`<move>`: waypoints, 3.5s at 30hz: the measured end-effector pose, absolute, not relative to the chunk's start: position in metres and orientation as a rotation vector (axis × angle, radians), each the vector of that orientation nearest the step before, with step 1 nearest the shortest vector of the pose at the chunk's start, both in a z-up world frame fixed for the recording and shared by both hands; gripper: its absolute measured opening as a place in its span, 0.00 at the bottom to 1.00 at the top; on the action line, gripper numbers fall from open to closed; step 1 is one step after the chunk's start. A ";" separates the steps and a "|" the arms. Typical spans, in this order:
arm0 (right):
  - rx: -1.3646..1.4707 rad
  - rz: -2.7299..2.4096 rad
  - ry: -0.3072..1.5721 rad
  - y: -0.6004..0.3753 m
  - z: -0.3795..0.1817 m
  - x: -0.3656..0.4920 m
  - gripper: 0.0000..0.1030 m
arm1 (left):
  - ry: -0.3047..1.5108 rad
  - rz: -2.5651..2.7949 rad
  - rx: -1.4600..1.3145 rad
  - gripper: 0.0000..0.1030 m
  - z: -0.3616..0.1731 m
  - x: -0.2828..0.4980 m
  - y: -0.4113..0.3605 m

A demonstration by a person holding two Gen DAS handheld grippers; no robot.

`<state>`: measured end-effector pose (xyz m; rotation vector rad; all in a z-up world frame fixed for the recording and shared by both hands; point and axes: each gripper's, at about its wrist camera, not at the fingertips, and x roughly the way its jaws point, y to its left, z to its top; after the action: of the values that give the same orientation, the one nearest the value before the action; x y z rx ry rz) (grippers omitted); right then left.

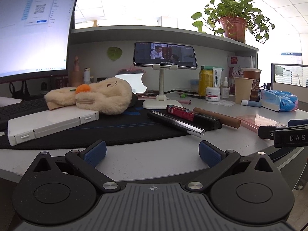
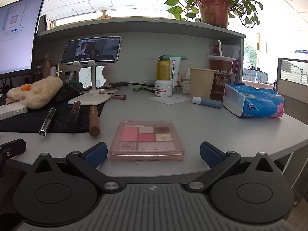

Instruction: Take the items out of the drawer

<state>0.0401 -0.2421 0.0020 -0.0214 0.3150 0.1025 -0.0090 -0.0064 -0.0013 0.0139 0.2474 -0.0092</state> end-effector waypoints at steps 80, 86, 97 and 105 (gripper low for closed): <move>-0.001 0.088 0.282 -0.241 -0.004 0.037 1.00 | 0.232 0.001 0.010 1.00 -0.003 -0.011 -0.007; -0.001 0.088 0.282 -0.241 -0.004 0.037 1.00 | 0.232 0.000 0.010 1.00 -0.003 -0.010 -0.006; -0.001 0.089 0.281 -0.242 -0.004 0.037 1.00 | 0.232 -0.002 0.012 1.00 -0.003 -0.009 -0.006; -0.001 0.089 0.281 -0.242 -0.004 0.037 1.00 | 0.231 -0.003 0.012 1.00 -0.003 -0.009 -0.006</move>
<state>0.0373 -0.2420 -0.0041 -0.0010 0.2809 0.0888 -0.0092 -0.0059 -0.0030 0.0121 0.2310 -0.0029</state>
